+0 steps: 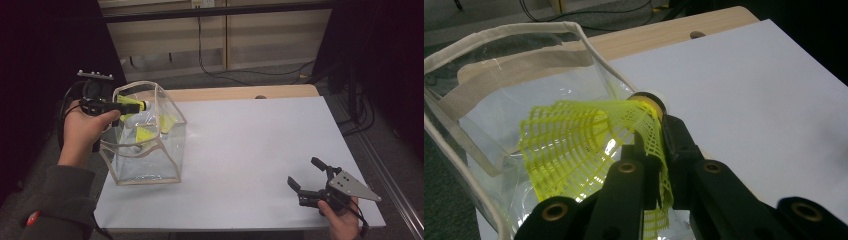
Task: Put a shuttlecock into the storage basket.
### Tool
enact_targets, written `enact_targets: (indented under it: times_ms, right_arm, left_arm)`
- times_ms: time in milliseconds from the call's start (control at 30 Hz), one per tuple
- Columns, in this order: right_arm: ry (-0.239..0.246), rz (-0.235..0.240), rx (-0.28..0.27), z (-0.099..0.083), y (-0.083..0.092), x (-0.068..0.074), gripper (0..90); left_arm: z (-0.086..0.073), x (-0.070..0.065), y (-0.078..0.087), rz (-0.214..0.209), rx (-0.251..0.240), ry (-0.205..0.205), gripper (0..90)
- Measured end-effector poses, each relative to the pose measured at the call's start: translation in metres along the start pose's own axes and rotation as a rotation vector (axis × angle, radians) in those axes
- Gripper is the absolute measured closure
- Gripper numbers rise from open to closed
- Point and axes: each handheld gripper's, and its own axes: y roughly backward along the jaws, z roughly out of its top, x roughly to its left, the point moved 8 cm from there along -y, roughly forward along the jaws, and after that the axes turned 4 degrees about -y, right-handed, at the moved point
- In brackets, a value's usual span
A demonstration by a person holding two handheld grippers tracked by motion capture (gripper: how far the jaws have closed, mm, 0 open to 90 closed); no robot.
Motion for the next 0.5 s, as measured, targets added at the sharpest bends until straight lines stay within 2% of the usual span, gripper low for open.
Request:
enact_targets:
  times_ms: [500]
  right_arm:
    - [-0.003, 0.0, 0.001, 0.0, -0.0002, 0.0004, 1.8]
  left_arm:
    - [-0.0067, 0.0039, -0.0038, 0.004, 0.01, 0.009, 86.6]
